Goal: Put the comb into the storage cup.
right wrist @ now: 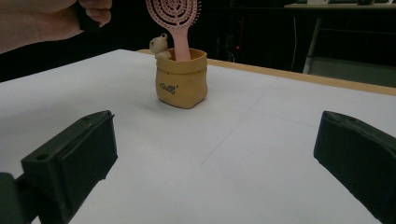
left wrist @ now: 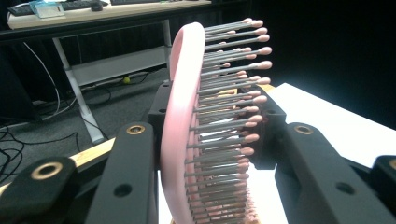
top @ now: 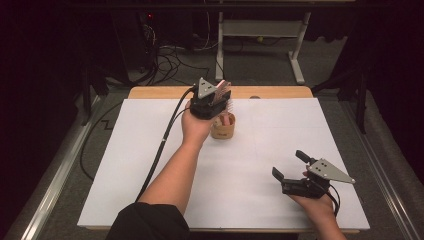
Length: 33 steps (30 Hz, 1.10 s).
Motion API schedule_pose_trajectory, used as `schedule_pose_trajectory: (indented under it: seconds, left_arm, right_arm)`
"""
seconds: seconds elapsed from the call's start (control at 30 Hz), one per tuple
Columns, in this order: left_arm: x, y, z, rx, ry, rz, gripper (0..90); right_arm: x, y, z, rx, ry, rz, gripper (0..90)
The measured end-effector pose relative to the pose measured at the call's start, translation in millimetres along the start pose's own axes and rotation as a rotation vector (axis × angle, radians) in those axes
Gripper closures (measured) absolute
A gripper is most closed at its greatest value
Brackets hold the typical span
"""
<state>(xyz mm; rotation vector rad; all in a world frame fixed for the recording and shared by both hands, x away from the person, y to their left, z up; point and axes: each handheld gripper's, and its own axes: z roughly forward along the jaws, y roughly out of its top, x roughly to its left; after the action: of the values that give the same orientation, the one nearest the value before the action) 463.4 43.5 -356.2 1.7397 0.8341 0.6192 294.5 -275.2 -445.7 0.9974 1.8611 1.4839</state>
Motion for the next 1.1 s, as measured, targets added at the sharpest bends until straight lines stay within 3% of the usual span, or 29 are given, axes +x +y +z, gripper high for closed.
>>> schedule_pose_trajectory:
  seconds: [0.57,1.1]
  left_arm:
    - [13.9,-6.4,-0.5,0.038,0.015,-0.010,56.2]
    - [25.0,-6.9,-4.8,0.036,0.023,-0.022,50.8]
  right_arm:
    - [-0.1,0.0,-0.3,-0.001,-0.001,0.000,0.0]
    - [0.2,-0.1,0.4,0.001,-0.002,-0.003,0.0]
